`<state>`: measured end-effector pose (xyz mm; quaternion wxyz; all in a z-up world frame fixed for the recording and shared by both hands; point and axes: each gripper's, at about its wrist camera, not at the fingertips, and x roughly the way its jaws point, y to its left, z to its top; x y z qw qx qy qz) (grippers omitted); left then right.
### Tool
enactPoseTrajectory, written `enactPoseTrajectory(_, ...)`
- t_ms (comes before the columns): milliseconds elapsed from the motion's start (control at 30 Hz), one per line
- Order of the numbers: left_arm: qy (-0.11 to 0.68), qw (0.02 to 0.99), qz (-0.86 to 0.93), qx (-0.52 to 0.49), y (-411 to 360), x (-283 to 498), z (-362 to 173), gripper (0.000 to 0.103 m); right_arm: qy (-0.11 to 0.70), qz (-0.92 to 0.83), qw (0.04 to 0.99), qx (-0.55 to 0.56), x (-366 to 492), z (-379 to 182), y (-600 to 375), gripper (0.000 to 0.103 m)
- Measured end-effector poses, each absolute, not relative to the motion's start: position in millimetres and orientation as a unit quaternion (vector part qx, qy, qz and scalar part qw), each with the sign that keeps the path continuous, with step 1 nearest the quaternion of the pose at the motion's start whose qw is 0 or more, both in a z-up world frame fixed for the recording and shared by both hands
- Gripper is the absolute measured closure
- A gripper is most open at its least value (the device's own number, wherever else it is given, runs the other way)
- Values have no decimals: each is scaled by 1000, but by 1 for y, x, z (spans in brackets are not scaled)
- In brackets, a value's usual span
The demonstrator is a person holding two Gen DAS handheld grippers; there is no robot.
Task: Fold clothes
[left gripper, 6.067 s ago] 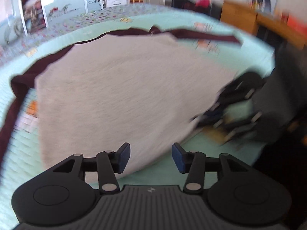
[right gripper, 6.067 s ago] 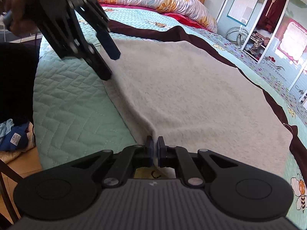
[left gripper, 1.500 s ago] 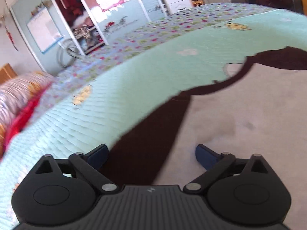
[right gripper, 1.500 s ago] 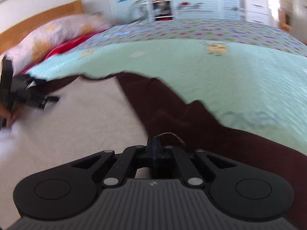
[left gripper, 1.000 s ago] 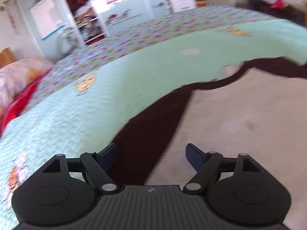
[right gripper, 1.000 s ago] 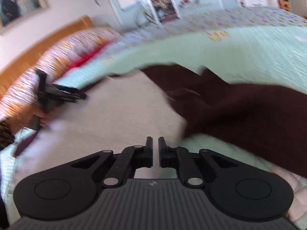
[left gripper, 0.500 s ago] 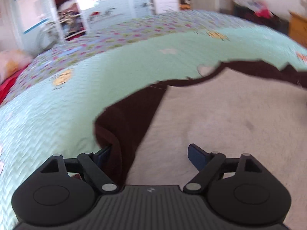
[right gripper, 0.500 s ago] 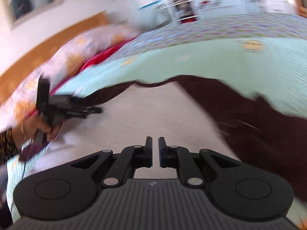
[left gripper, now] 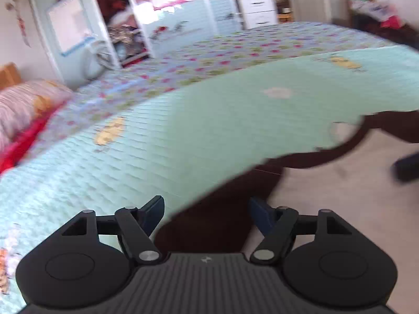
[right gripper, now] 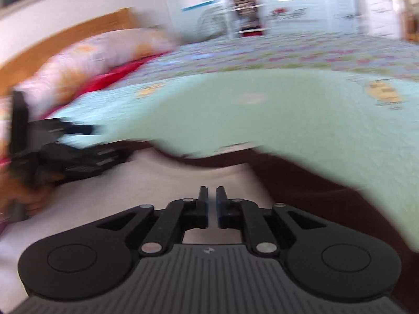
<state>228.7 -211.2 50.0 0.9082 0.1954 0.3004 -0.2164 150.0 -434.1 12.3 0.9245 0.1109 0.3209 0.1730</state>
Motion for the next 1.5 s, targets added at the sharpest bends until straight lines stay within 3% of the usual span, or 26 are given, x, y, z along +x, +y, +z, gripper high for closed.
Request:
enactPoseTrajectory(100, 288, 901, -207, 249, -209, 226, 36, 15, 339, 229, 908, 92, 153, 12, -421, 87)
enactPoseTrajectory(167, 308, 911, -193, 197, -194, 245, 32, 0, 350, 230, 903, 97, 172, 5, -419, 89)
enactPoseTrajectory(233, 324, 920, -157, 158, -181, 260, 28, 0, 342, 172, 916, 117, 196, 0, -428, 101)
enactPoseTrajectory(333, 328, 921, -152, 142, -176, 260, 34, 3, 319, 102, 929, 158, 212, 4, -441, 101)
enactPoseTrajectory(400, 315, 921, -175, 150, -178, 247, 42, 15, 295, 111, 936, 155, 200, 11, -440, 91)
enactPoseTrajectory(533, 303, 916, -234, 122, -192, 227, 55, 15, 313, 176, 918, 168, 195, 13, -429, 91)
enactPoseTrajectory(600, 321, 904, -257, 113, -214, 230, 52, 17, 349, 168, 910, 144, 209, -1, -421, 99)
enactPoseTrajectory(733, 340, 897, -242, 144, -247, 249, 35, 18, 309, 95, 930, 177, 224, 2, -435, 101)
enactPoseTrajectory(767, 343, 898, -232, 151, -250, 256, 30, 17, 293, 62, 937, 179, 218, 8, -438, 92)
enactPoseTrajectory(833, 346, 901, -218, 147, -250, 268, 22, 10, 267, 22, 941, 208, 197, 18, -448, 90)
enactPoseTrajectory(900, 348, 905, -209, 125, -243, 277, 16, 0, 260, 37, 928, 264, 169, 18, -464, 77)
enactPoseTrajectory(967, 340, 909, -210, 121, -242, 281, 14, 0, 271, 51, 916, 290, 155, 9, -475, 67)
enactPoseTrajectory(1067, 331, 912, -206, 126, -246, 283, 16, 0, 250, 79, 915, 307, 146, -15, -489, 72)
enactPoseTrajectory(1100, 324, 914, -203, 135, -248, 281, 17, 0, 239, 76, 909, 334, 142, -20, -493, 83)
enactPoseTrajectory(1133, 317, 916, -199, 145, -251, 278, 18, 0, 236, 68, 906, 344, 144, -25, -493, 86)
enactPoseTrajectory(1200, 302, 921, -182, 167, -257, 269, 22, 0, 236, 62, 911, 334, 147, -25, -488, 87)
enactPoseTrajectory(1233, 297, 924, -172, 168, -258, 262, 27, 2, 239, 62, 912, 327, 149, -24, -486, 87)
enactPoseTrajectory(1300, 304, 923, -177, 156, -254, 243, 35, 25, 240, 63, 913, 324, 149, -24, -485, 87)
enactPoseTrajectory(1500, 317, 906, -198, 198, -233, 172, 39, 29, 237, 62, 914, 323, 139, -23, -484, 87)
